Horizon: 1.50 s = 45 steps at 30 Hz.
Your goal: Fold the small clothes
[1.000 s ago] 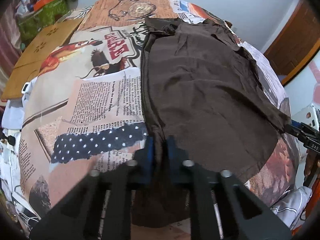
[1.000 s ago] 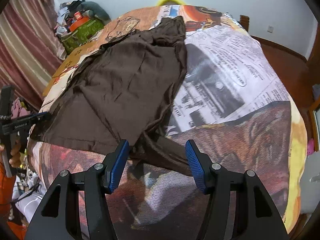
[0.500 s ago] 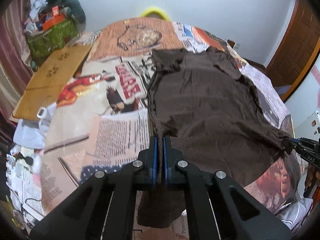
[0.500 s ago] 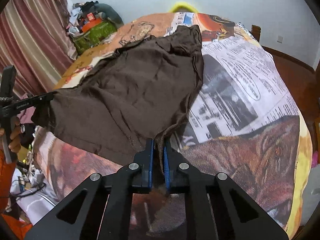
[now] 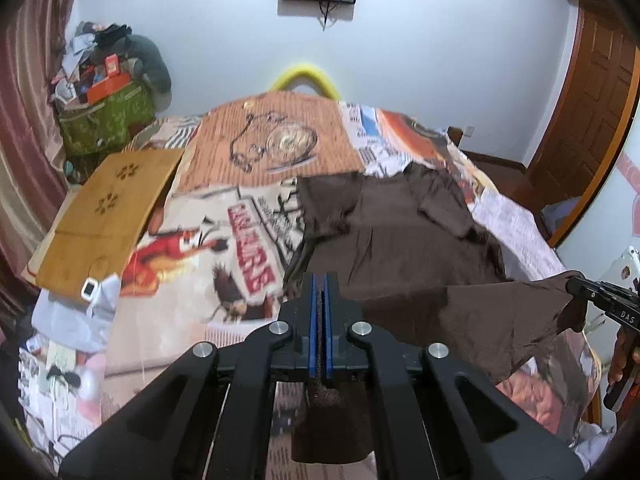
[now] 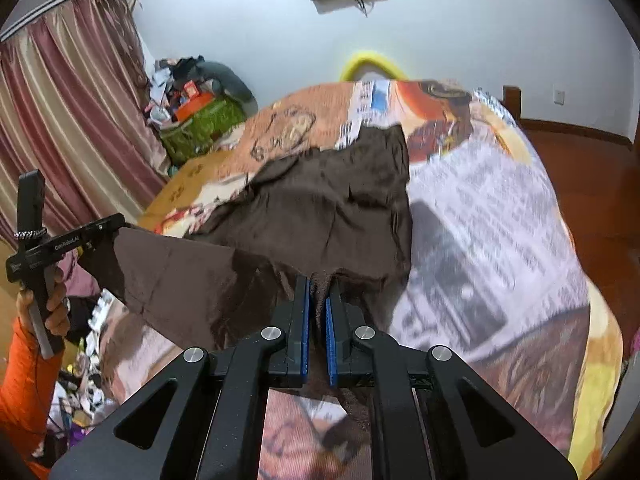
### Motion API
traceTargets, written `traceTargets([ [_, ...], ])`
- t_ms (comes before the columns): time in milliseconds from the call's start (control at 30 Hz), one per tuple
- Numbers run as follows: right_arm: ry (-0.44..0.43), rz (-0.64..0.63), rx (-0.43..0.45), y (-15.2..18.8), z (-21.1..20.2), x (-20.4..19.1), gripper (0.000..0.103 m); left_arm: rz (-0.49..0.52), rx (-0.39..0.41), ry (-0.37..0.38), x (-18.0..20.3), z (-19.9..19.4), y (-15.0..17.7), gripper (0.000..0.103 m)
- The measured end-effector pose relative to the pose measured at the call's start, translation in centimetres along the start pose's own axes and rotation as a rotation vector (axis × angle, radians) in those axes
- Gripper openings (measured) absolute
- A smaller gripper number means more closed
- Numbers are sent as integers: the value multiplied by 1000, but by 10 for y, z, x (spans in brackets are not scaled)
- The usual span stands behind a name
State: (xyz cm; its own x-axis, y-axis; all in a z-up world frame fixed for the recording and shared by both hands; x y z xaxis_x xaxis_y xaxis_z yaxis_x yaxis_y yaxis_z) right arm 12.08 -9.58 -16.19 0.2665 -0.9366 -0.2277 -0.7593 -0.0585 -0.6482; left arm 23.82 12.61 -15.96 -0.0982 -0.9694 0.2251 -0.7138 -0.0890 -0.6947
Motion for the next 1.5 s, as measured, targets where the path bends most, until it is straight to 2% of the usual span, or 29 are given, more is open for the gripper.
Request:
traceTargets([
  [267, 13, 13, 55, -46, 14, 12, 6, 51, 37, -8, 5, 27, -47, 2],
  [433, 32, 18, 64, -73, 37, 24, 6, 10, 20, -21, -18, 66, -63, 2],
  [700, 65, 28, -5, -91, 104, 47, 6, -83, -85, -33, -66, 143, -57, 2],
  [900, 106, 45, -67, -92, 148, 67, 8, -122, -136, -45, -86, 185, -49, 2],
  [1000, 111, 47, -98, -91, 156, 72, 9, -152, -151, -36, -93, 191, -50, 3],
  [1100, 94, 46, -107, -93, 152, 72, 20, -180, -132, -16, -98, 185, -57, 11],
  [1167, 107, 41, -72, -99, 142, 73, 42, -175, -110, -22, -99, 175, -62, 15],
  [1200, 112, 41, -49, -102, 137, 73, 45, -171, -105, -26, -99, 171, -64, 16],
  [1267, 120, 39, -9, -108, 124, 74, 46, -165, -98, -31, -99, 161, -61, 28],
  [1333, 120, 39, 5, -110, 114, 74, 46, -162, -103, -29, -99, 152, -55, 34],
  [1400, 123, 34, 12, -108, 106, 75, 47, -164, -121, -34, -101, 146, -45, 38],
  [1500, 136, 14, -1, -99, 99, 75, 47, -180, -157, -26, -103, 140, -31, 50],
])
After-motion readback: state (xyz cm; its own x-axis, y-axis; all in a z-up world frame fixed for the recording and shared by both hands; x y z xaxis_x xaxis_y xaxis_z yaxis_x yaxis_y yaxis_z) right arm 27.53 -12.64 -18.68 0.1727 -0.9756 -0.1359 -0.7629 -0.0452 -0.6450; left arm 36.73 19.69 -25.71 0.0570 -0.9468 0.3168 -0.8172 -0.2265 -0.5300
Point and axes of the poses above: each gripper's, at about its wrist camera, not at the fingertips, and z roughly the way its jaws point, x to its right, y to its underside, the point moved 7 cm from there along z, roughly the way its jaws point, and after that the axes turned 12 degrees about y, right-handed, at the moved point
